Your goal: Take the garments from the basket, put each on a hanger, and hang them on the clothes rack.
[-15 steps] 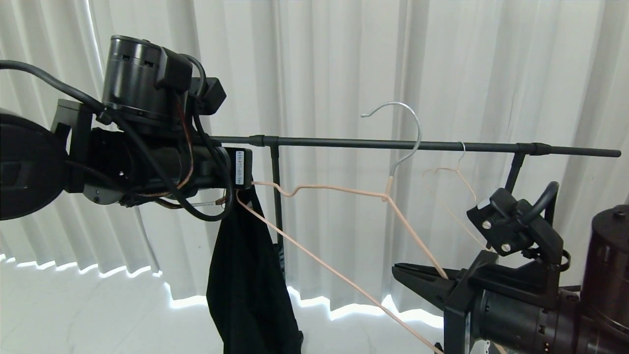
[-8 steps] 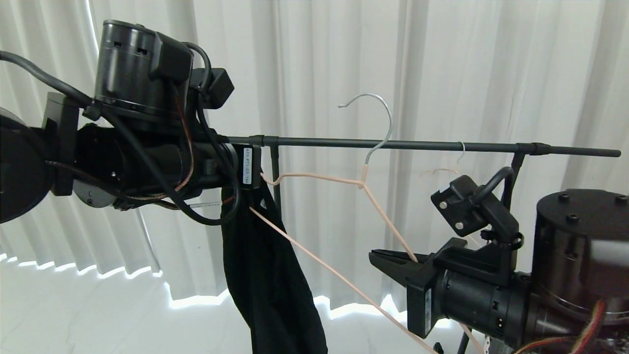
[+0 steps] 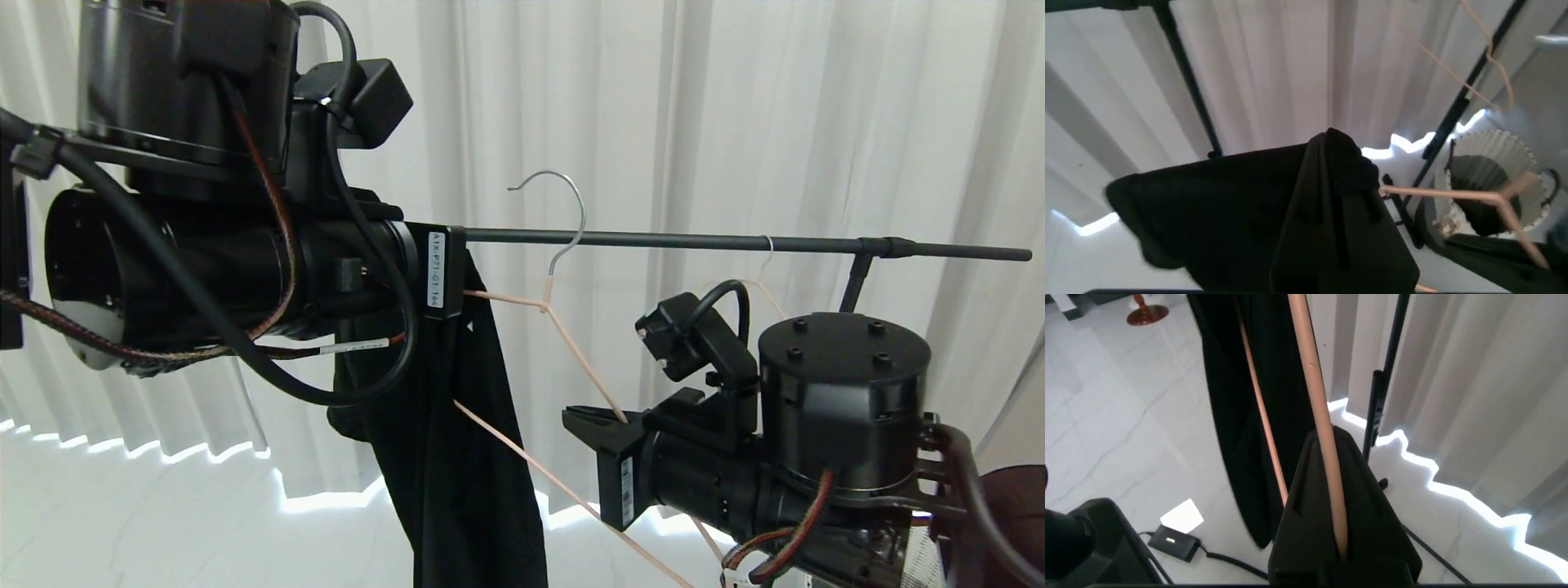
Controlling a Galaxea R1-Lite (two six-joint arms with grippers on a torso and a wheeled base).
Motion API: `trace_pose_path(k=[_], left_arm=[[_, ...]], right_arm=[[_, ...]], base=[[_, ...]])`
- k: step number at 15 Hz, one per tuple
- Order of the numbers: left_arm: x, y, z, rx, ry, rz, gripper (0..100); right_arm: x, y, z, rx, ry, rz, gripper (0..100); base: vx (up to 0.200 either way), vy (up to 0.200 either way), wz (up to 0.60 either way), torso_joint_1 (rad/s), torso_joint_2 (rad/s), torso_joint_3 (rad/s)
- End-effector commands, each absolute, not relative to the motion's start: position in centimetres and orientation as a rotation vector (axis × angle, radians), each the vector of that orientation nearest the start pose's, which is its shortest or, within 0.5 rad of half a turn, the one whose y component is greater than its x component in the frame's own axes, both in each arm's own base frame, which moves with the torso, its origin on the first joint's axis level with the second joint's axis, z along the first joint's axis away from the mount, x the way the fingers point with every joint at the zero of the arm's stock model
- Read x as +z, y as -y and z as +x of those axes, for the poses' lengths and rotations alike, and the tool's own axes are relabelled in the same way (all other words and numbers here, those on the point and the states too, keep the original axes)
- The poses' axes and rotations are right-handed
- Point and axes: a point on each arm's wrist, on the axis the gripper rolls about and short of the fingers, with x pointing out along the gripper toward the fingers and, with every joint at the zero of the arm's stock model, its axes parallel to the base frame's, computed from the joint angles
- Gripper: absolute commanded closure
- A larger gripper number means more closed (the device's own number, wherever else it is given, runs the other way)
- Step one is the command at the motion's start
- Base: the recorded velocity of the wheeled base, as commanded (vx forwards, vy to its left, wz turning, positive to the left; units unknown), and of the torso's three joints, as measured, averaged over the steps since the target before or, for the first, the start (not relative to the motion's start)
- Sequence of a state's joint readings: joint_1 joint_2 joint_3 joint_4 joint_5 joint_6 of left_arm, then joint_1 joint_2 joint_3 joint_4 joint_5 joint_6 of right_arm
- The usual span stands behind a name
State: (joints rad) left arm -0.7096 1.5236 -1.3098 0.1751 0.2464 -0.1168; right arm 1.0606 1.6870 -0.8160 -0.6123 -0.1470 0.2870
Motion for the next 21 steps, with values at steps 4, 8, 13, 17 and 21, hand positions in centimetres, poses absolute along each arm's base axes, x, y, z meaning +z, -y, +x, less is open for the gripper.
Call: trace_pose_path(k=[4, 8, 13, 17, 21], left_arm=[[30.7, 18.0, 19.2, -0.503, -0.337, 0.082, 100], [30.6, 18.2, 18.8, -0.521, -0.337, 0.095, 100], [30.5, 18.2, 18.9, -0.493, -0.335, 0.107, 0], [30.7, 17.8, 19.0, -0.444, -0.322, 0.106, 0], [30.1, 16.7, 18.6, -0.414, -0.335, 0.117, 0]], right_arm=[[18.0, -27.4, 15.3, 0.873, -0.366, 0.101, 100], [18.1, -27.5, 15.4, 0.874, -0.361, 0.105, 100], [18.3, -27.4, 15.6, 0.848, -0.352, 0.108, 100], [18.3, -27.0, 16.3, 0.772, -0.335, 0.111, 100], [19.3, -26.1, 17.7, 0.679, -0.239, 0.162, 100]], base=[[0.0, 0.0, 0.0, 0.0, 0.0, 0.0], [0.0, 0.0, 0.0, 0.0, 0.0, 0.0], [0.0, 0.0, 0.0, 0.0, 0.0, 0.0], [0.0, 0.0, 0.0, 0.0, 0.0, 0.0], [0.0, 0.0, 0.0, 0.0, 0.0, 0.0]])
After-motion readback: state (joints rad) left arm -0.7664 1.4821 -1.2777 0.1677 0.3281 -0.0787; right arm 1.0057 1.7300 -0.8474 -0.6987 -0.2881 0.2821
